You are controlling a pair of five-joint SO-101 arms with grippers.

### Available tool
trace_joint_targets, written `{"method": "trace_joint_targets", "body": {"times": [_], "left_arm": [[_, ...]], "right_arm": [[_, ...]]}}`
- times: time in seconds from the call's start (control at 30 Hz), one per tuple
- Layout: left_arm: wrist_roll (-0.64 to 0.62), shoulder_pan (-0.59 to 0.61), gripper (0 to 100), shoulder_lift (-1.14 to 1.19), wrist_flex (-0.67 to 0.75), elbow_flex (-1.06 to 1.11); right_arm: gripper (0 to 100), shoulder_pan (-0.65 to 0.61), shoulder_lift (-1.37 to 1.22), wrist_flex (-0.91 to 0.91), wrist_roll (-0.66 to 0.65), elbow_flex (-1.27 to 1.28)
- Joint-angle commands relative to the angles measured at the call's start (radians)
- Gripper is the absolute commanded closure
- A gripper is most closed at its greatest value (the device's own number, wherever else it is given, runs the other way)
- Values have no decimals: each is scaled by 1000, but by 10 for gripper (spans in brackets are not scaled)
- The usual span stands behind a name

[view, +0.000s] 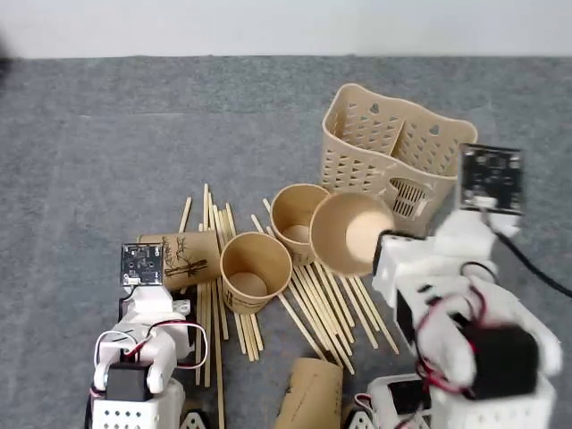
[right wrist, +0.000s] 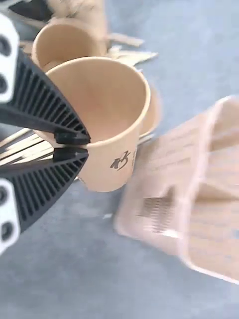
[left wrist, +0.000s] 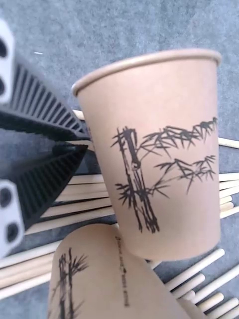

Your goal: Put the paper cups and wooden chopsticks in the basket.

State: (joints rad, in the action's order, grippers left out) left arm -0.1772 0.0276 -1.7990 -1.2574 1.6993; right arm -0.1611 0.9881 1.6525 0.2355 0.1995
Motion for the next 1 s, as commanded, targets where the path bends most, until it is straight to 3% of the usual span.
{"method": "trace_joint_targets", "body": {"times": [0.0, 0.23, 0.4, 0.63, 0.97], "left_arm": [[5, -2, 986, -17, -3, -16], [5, -2, 986, -17, -3, -16], [5, -2, 986, -17, -3, -16], [5, -2, 986, -17, -3, -16], [5, -2, 986, -17, -3, -16]], "right_arm": [[991, 13, -67, -30, -25, -209], [991, 24, -325, -44, -23, -614], [991, 133, -515, -54, -28, -795], [991, 242, -677, -42, -21, -809], [991, 300, -799, -21, -21, -752]]}}
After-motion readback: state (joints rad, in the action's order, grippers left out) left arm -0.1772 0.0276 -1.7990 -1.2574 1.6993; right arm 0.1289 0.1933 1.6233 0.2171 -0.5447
